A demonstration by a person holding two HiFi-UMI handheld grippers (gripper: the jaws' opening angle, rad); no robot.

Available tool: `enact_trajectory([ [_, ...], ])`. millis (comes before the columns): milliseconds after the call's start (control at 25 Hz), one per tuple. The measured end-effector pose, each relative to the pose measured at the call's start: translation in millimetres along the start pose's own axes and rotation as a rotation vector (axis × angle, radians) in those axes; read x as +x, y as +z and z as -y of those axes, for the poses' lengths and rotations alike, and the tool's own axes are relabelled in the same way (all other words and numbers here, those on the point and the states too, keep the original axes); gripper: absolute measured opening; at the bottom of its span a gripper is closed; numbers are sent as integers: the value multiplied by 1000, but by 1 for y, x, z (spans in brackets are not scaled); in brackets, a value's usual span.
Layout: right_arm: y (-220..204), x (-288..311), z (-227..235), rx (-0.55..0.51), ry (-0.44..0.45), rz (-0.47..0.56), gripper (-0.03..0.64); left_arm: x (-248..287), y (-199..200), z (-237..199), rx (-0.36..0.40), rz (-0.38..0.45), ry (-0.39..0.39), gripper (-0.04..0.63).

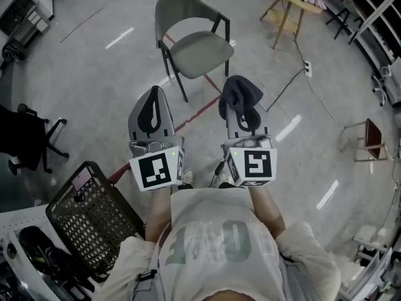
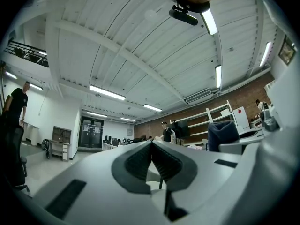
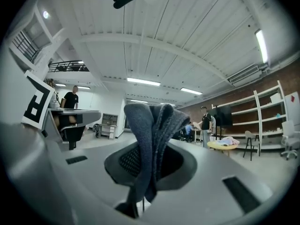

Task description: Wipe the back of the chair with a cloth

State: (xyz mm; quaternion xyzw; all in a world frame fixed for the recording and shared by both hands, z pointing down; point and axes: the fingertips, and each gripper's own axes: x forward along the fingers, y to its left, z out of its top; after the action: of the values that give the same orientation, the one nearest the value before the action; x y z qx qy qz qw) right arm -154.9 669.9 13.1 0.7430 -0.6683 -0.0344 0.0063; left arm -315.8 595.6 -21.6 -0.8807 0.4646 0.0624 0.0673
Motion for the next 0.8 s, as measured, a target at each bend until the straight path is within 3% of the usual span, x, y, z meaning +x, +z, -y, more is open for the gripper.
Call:
enact_trajectory([
  [400, -22, -33, 78, 31, 30, -20, 54, -3, -5, 62, 26, -1, 68, 15],
  [800, -30, -35, 95, 81, 94, 12, 54, -6, 5, 76, 82, 12, 131, 15],
])
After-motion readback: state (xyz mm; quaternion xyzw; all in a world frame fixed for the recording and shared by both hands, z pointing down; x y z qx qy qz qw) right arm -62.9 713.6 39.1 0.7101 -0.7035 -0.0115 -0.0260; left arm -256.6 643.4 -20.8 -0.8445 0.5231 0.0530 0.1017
